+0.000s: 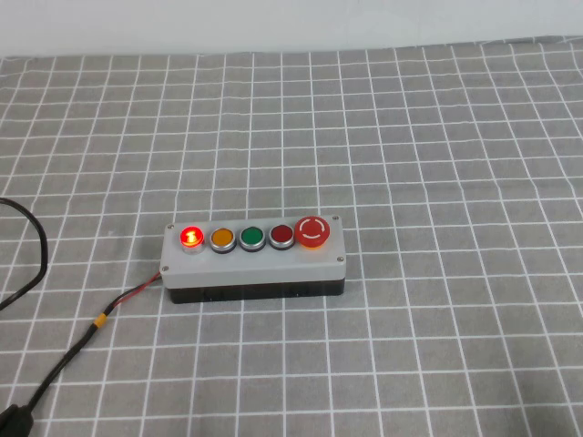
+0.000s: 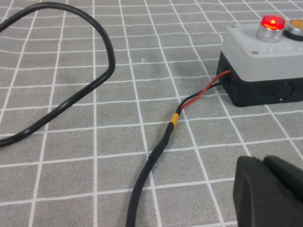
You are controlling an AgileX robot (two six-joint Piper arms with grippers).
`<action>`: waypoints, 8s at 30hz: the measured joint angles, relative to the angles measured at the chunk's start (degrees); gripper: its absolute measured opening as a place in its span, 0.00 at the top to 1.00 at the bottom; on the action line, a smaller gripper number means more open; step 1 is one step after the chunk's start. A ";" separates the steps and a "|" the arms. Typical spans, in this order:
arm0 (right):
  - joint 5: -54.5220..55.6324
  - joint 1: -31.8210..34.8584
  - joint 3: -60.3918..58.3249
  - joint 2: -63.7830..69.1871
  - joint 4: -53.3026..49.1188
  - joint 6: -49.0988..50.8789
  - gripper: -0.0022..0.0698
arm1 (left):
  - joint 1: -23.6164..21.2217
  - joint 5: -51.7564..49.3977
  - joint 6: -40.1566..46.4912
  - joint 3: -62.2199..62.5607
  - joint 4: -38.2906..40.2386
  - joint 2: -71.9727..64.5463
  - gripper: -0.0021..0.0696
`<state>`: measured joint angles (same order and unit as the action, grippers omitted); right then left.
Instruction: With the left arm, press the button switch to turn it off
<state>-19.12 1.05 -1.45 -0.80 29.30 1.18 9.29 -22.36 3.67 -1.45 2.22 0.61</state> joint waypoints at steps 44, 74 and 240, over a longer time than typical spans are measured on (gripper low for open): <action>0.00 0.00 0.00 0.00 0.00 0.00 0.99 | 0.00 0.00 0.00 0.00 0.00 0.00 0.98; 0.00 0.00 0.00 0.00 0.00 0.00 0.99 | 0.00 48.87 -17.93 0.00 2.13 0.00 0.98; 0.00 0.00 0.00 0.00 0.00 0.00 0.99 | 8.20 -20.95 -8.42 33.92 -9.85 -15.25 0.98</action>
<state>-19.12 1.05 -1.45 -0.80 29.30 1.18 17.49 -43.31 -4.75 32.47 -7.63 -14.64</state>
